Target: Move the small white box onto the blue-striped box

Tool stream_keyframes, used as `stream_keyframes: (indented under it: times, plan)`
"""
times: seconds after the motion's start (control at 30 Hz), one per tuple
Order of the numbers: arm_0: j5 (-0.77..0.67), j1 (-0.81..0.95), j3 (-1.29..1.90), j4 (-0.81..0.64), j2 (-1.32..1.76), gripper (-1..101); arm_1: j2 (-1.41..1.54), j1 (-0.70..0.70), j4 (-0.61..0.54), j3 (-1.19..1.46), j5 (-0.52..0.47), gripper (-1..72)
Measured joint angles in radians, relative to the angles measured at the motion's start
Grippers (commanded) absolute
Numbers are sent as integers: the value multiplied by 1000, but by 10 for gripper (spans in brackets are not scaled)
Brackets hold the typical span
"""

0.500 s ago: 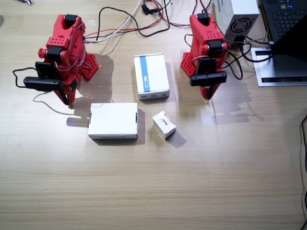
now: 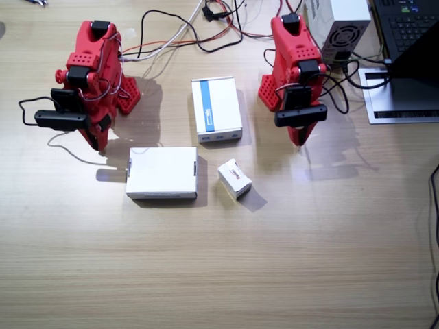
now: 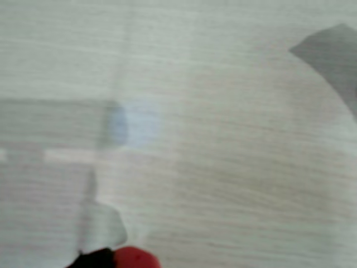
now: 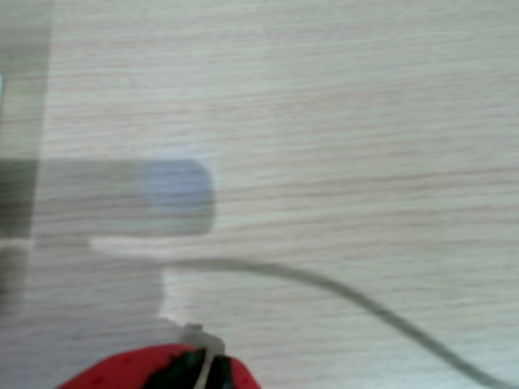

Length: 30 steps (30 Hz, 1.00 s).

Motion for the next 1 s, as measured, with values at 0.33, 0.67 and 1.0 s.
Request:
stream_keyframes:
  times: [0.33,0.67,1.0]
  plan:
    - [-12,0,0,0,0,0,-377,-410,107,-773,322,207]
    - [-31,0,0,0,0,0,-1308,-963,161,-1437,313,467]
    - [-31,0,0,-17,0,0,-2183,-963,387,-2413,75,525]
